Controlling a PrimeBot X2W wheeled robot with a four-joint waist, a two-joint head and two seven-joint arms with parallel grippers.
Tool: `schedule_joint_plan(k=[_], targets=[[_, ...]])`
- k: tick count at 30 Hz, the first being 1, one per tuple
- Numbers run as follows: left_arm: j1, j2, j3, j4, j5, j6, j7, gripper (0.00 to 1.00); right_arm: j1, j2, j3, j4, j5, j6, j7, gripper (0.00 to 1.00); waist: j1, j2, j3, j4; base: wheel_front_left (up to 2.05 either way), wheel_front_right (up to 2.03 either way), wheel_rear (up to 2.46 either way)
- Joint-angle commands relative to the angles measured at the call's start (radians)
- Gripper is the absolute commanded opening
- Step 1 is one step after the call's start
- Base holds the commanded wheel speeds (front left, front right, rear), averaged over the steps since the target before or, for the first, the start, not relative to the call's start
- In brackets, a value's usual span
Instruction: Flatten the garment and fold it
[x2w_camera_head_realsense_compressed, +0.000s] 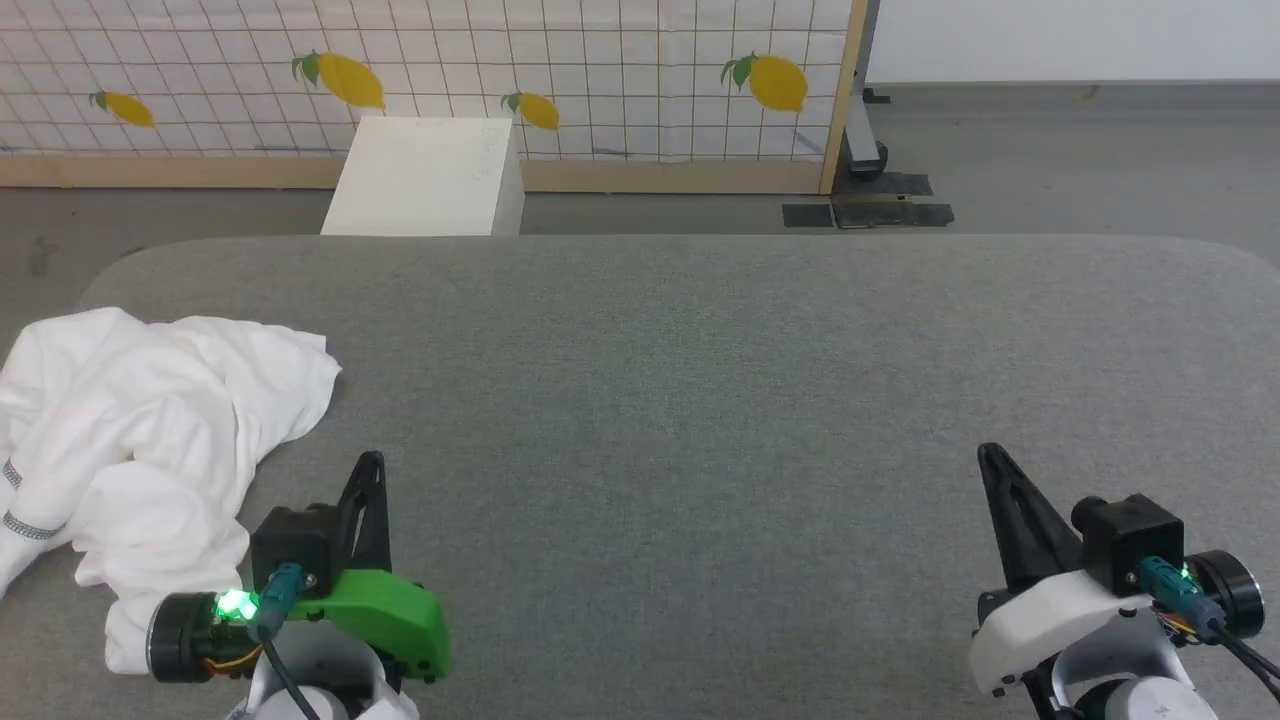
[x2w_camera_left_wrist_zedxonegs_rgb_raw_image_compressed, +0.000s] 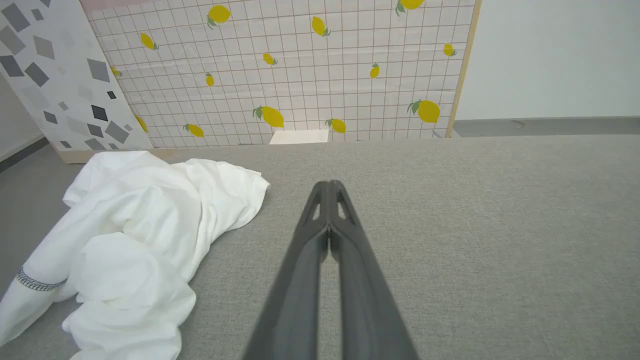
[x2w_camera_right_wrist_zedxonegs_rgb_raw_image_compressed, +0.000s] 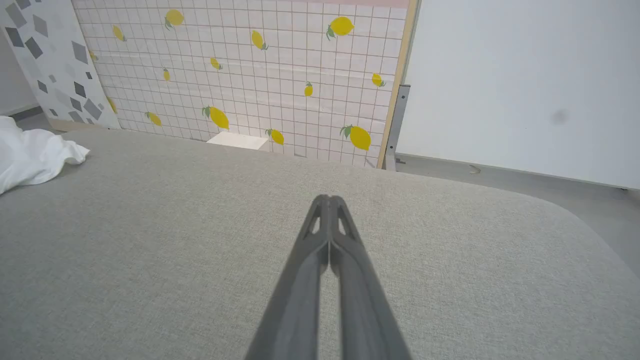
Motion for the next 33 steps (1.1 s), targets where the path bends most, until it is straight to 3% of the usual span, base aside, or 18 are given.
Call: schedule_joint_plan(k=[1,24,25,33], targets=[[0.011,-0.004,0.002,-0.003,0.010,0.007,0.002,0.00,-0.015,0.003,0.001,-0.005,-0.006,-0.002,0.000,0.00,0.0000,0.0000,0.000,0.000,0.00,0.00,0.00],[0.011,-0.004,0.002,-0.003,0.010,0.007,0.002,0.00,-0.015,0.003,0.001,-0.005,-0.006,-0.002,0.000,0.00,0.0000,0.0000,0.000,0.000,0.00,0.00,0.00],[0.000,0.000,0.000,0.000,0.000,0.000,0.000,1.00,0.000,0.000,0.000,0.000,0.000,0.000,0.000,1.00,0.0000,0.0000,0.000,0.000,0.00,0.00,0.00],[-0.002,0.000,-0.009,0.008,-0.008,0.004,-0.008,1.00,-0.002,0.000,-0.001,0.005,0.007,0.000,-0.006,1.00,0.0000,0.0000,-0.002,0.000,0.00,0.00,0.00]])
